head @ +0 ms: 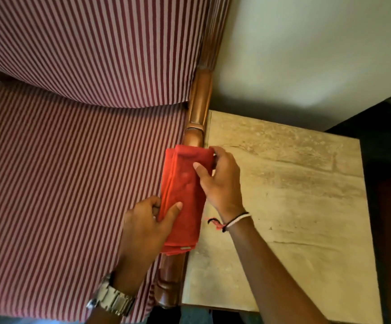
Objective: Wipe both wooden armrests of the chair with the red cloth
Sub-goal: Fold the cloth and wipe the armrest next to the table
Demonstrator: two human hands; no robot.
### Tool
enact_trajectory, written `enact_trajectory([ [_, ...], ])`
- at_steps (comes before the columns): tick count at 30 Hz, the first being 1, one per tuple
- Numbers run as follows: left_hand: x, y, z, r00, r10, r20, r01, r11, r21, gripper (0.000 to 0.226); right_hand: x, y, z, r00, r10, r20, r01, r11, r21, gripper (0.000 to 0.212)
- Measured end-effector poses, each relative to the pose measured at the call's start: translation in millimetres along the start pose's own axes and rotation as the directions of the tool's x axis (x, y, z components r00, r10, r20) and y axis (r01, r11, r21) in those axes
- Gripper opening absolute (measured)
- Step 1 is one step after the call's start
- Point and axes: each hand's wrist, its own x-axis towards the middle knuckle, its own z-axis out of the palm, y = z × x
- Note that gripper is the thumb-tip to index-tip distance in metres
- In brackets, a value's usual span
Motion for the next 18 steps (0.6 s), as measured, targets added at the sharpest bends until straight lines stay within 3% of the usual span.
enact_trajectory([
  [2,1,-14,0,1.000,0.027,0.005,-0.027,1.000,0.014,0.054,-16,2,7,0.986,-0.085,-0.142,0.071,0.992,-0.102,0.064],
  [5,6,-41,-15,0.983,0.165,-0.085,-0.145,0.968,0.203,0.067,-37,5,18,0.893,-0.295,-0.340,0.217,0.944,-0.249,0.057],
  [8,29,-76,-36,0.960,0.263,-0.102,-0.204,0.898,0.391,0.064,-58,10,40,0.909,-0.349,-0.230,0.258,0.901,-0.348,0.054],
  [11,65,-110,-47,0.953,0.301,0.042,-0.274,0.790,0.548,0.071,-66,14,66,0.961,-0.270,-0.065,0.225,0.895,-0.385,0.062],
  [15,114,-150,-37,0.900,0.387,0.200,-0.418,0.641,0.644,0.075,-65,13,87,0.971,-0.224,-0.090,0.157,0.870,-0.467,0.064],
  [18,130,-172,-17,0.865,0.445,0.230,-0.471,0.566,0.676,0.073,-66,14,89,0.970,-0.215,-0.115,0.123,0.839,-0.530,0.066],
])
